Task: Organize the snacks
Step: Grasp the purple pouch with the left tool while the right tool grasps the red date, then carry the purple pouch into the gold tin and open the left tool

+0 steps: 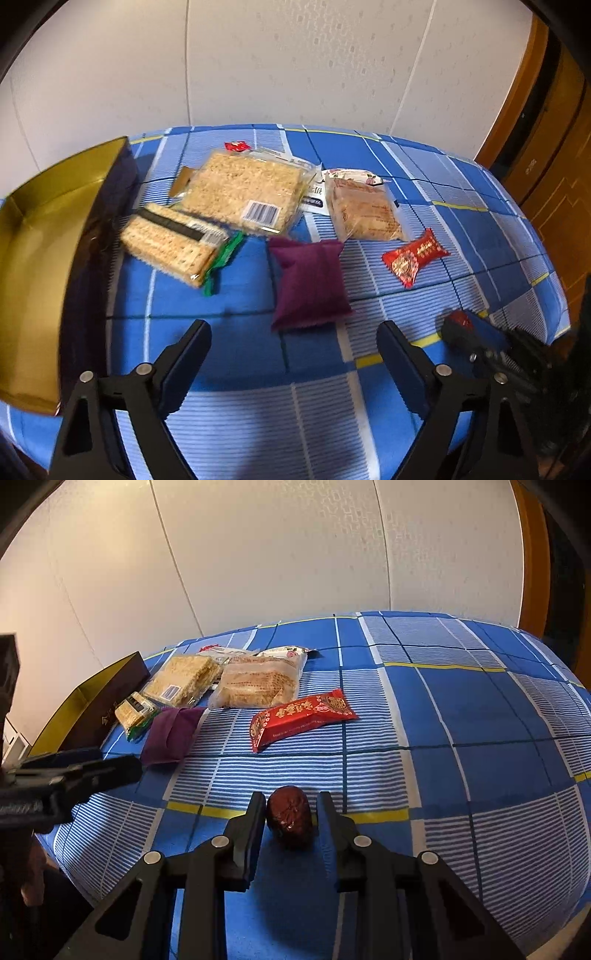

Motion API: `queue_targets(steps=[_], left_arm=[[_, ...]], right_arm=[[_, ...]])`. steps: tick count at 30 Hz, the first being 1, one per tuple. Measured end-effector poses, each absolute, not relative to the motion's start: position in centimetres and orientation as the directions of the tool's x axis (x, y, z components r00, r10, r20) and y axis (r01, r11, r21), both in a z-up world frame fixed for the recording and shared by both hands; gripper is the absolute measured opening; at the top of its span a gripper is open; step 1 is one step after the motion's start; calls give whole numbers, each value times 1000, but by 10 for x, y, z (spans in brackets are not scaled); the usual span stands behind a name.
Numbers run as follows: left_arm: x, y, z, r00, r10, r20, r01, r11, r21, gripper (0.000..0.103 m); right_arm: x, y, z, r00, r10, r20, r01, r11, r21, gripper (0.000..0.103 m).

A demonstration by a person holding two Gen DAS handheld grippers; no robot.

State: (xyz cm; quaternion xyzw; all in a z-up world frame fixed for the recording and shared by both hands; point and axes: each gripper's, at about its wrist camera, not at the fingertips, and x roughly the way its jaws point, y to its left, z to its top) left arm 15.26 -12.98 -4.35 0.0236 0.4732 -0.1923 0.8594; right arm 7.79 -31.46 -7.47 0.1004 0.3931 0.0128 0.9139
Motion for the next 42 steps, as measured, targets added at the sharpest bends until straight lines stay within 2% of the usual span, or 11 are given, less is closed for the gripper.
queue_targets(steps=[5,9,11,15,18,20,24,32,34,42], left_arm=[[168,-135,-47,458,-311,-833,343,926,-157,88],[179,-139,-50,453,-299,-840,334,930,-151,83],[185,-141,-55,437,-282,-854,321,936,-144,77],[186,-141,-61,442,-274,-854,322,937,-135,74],[186,-142,-61,452,-265,-852,329,937,-117,69],[186,-143,-61,471,-246,-847,335,938,-87,60],[185,-140,-61,492,-243,-836,335,939,-76,54],[179,-134,-60,522,-246,-816,333,940,-70,51],[177,-132,-58,528,-247,-813,327,942,-75,44],[173,-120,-55,536,-248,-807,300,949,-93,44]], right_arm=[[78,-313,-75,692,91,-716,51,983,174,28],[77,-315,-75,695,100,-712,51,981,187,29],[77,-316,-75,697,106,-709,50,979,195,29],[77,-315,-75,699,101,-708,48,981,187,29],[77,-314,-75,701,94,-707,50,982,181,29],[78,-314,-75,703,88,-706,54,983,176,29],[78,-311,-75,704,75,-706,53,986,158,29],[79,-310,-75,706,64,-705,57,987,147,29],[78,-311,-75,708,67,-703,57,987,151,29],[78,-308,-75,711,45,-701,60,991,124,29]])
